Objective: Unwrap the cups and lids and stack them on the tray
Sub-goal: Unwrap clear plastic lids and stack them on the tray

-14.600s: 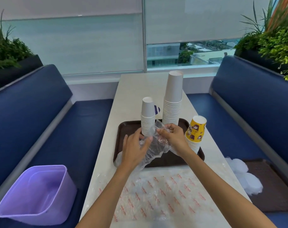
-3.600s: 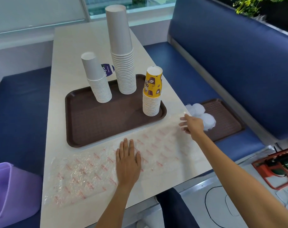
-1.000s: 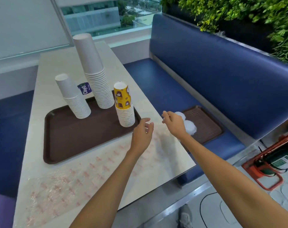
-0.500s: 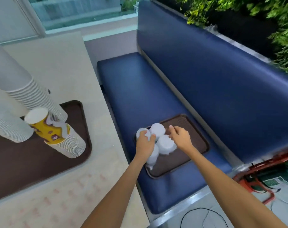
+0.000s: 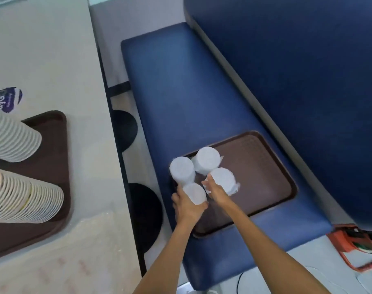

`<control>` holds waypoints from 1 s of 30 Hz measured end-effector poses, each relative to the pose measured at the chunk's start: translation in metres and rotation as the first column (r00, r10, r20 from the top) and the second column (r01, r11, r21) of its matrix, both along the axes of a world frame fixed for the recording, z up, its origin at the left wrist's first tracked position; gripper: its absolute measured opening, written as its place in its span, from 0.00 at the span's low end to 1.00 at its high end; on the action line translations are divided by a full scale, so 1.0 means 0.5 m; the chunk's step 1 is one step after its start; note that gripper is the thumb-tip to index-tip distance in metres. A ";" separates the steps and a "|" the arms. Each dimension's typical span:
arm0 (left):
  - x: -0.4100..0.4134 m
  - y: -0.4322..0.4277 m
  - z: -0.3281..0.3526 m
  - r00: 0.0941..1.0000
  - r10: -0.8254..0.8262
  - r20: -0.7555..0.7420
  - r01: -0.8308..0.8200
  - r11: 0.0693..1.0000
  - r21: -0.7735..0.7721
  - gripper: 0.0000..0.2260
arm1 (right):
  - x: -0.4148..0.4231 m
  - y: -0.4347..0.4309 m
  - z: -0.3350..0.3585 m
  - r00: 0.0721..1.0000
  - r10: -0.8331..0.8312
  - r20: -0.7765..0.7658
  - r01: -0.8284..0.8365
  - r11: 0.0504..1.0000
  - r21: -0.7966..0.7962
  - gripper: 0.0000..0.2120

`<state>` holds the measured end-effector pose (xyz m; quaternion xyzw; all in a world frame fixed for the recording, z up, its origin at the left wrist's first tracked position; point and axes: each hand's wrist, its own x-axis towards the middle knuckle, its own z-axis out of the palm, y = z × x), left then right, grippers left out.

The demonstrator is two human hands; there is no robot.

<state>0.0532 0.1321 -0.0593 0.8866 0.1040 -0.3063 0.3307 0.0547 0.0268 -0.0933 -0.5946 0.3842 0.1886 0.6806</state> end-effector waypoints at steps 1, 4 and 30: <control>-0.003 -0.002 -0.017 1.000 0.006 0.009 -0.006 1.000 0.011 0.47 | -0.004 0.003 -0.014 1.000 -0.006 -0.006 0.006 0.999 0.048 0.26; -0.008 -0.007 -0.039 0.999 0.022 0.039 -0.023 0.999 0.022 0.49 | -0.012 0.010 -0.036 0.999 -0.049 0.013 0.046 0.984 0.174 0.25; -0.028 0.066 0.390 0.941 -0.099 0.323 0.134 0.987 -0.087 0.38 | -0.132 0.014 0.355 0.856 0.249 0.452 -0.116 0.946 -0.302 0.24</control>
